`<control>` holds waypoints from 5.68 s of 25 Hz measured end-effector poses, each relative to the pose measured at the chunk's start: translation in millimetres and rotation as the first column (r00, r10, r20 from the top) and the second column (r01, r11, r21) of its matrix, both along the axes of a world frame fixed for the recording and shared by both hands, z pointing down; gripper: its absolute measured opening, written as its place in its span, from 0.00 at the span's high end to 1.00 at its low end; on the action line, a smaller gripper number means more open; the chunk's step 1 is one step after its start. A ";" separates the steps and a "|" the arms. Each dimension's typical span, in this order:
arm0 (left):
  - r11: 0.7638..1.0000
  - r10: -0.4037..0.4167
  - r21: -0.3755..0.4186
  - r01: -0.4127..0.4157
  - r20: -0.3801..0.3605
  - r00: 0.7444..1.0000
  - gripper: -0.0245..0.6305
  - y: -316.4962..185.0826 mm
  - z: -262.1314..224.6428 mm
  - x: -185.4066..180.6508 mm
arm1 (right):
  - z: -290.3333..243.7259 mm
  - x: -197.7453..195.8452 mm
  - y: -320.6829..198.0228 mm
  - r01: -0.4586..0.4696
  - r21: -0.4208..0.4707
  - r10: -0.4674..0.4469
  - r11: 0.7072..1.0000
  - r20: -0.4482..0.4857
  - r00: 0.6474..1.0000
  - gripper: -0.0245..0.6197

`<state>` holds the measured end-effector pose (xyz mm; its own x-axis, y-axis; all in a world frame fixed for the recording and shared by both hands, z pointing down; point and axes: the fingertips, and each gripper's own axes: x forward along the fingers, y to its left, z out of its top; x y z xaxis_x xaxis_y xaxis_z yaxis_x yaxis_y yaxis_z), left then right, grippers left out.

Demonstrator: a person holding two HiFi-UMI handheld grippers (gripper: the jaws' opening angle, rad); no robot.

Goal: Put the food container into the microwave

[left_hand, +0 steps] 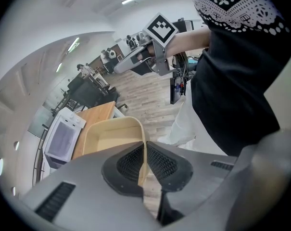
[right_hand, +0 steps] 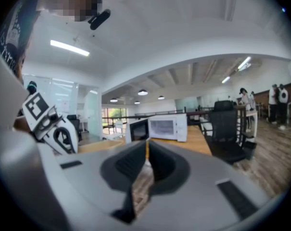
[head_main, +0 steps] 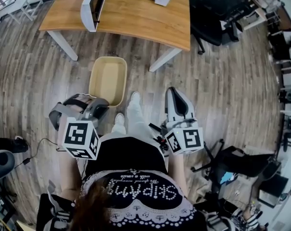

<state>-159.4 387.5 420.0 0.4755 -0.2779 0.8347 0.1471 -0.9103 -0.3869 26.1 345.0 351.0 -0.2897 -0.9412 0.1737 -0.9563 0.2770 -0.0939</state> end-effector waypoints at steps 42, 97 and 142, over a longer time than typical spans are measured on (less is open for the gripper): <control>0.991 -0.133 0.018 0.133 0.020 0.991 0.89 -192.0 2.3 109.5 | 33.6 122.1 -201.9 0.106 -0.058 -0.103 0.993 0.048 0.994 0.90; 0.999 0.024 -0.047 -0.023 0.013 1.000 0.89 -445.7 10.9 99.7 | 28.4 79.8 -457.7 0.048 -0.094 -0.042 0.994 0.061 0.997 0.90; 0.996 -0.087 0.009 0.087 0.046 0.995 0.89 -608.6 62.8 121.7 | 32.3 148.4 -486.5 -0.064 -0.129 0.074 0.990 0.073 0.995 0.90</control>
<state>-37.7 -221.1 482.8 0.4100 -0.3226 0.8531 0.0852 -0.9177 -0.3880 174.5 -141.5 383.3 -0.2423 -0.9314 0.2718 -0.9612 0.1923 -0.1980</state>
